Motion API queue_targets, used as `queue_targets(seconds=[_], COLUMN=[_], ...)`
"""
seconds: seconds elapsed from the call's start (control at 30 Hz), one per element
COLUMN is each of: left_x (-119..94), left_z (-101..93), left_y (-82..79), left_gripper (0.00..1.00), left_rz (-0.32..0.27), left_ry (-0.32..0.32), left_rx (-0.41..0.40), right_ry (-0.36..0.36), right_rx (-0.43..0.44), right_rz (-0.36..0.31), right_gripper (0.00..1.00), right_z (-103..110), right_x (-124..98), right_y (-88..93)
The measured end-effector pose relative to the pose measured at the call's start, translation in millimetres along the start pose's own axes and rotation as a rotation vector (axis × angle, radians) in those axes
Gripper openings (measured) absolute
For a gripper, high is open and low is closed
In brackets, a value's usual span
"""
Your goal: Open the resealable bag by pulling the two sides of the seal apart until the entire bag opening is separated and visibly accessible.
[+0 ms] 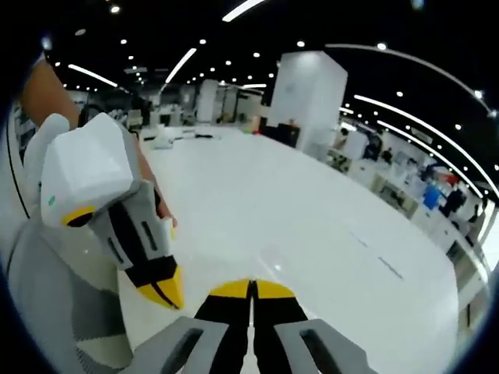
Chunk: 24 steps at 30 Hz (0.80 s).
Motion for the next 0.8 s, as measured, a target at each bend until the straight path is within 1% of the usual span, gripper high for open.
queue_targets(seconds=[0.17,0.27,0.3,0.33,0.6,0.63,0.8], left_x=[-0.8,-1.2,-2.2,-2.2,-1.1,-1.0,-0.6], left_z=[1.5,2.2,5.2,6.7,9.2,11.4,13.3], left_y=[-0.2,-0.6,-3.1,-4.0,-4.1,-3.3,-0.7], left_gripper=[0.0,0.0,0.0,0.0,0.0,0.01,0.01], left_rz=[0.001,0.001,0.0,0.0,0.008,0.012,0.004], left_ry=[-0.002,-0.003,-0.004,-0.002,0.002,-0.014,-0.033], left_rx=[-0.001,0.0,0.004,0.003,0.015,0.025,0.009], right_ry=[0.043,0.05,0.093,0.103,0.115,0.115,0.1], right_rx=[0.009,0.012,-0.006,-0.014,-0.006,-0.001,0.001], right_rz=[-0.04,-0.048,-0.089,-0.099,-0.107,-0.105,-0.096], right_gripper=[0.0,0.0,0.0,0.0,0.0,0.0,0.0], right_z=[-4.2,-4.4,-5.6,-6.5,-10.5,-11.2,-12.3], right_x=[-3.9,-4.8,-9.7,-11.5,-12.9,-12.7,-10.0], right_y=[-3.9,-5.2,-10.4,-11.9,-12.9,-11.3,-7.4])
Point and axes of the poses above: the point that each gripper's makers call its tool centre point, and the gripper's own axes: x roughly forward along the fingers, z roughly to its left, y roughly out of its underside, the point moved 10 cm from there along -x, roughly backward along the fingers, and after that the axes turned 8 degrees about y, right-handed, at the moved point
